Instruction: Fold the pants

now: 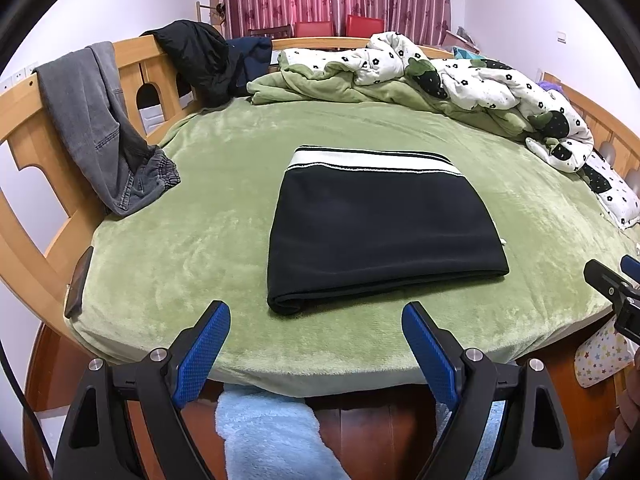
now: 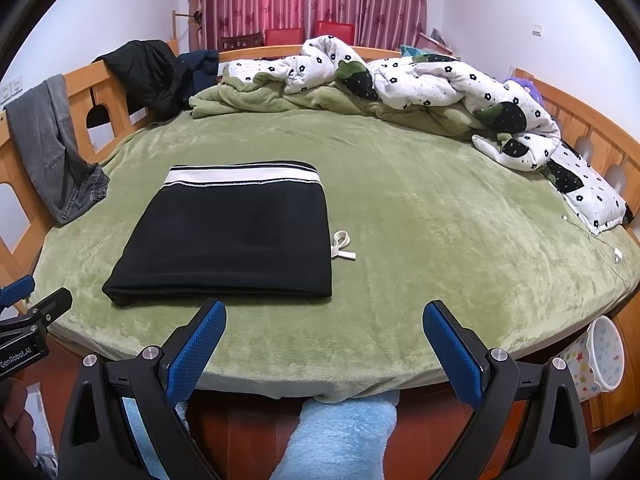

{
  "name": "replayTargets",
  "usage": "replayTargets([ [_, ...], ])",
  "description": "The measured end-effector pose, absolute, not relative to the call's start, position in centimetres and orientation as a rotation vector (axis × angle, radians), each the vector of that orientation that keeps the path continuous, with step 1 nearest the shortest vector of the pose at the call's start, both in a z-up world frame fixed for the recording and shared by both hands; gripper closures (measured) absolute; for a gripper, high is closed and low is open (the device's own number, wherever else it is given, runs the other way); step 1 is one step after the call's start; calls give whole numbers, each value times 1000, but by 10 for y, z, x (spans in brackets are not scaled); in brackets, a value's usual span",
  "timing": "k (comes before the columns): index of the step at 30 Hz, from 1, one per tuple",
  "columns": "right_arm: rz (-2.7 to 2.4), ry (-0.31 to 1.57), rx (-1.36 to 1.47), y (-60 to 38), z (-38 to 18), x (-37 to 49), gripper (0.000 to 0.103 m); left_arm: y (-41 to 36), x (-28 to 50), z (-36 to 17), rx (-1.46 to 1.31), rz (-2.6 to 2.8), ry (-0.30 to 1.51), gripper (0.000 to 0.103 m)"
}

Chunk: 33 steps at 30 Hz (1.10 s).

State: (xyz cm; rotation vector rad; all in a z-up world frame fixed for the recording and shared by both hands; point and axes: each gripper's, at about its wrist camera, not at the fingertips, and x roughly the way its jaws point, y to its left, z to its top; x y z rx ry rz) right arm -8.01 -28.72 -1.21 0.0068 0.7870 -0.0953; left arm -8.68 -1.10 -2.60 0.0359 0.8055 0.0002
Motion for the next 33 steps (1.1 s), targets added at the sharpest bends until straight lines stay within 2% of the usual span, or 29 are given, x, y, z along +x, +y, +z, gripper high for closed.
replayTargets([
  [33,-119,759,0,-280,-1,-87,5,-11,-88,-31,44,2,816,16],
])
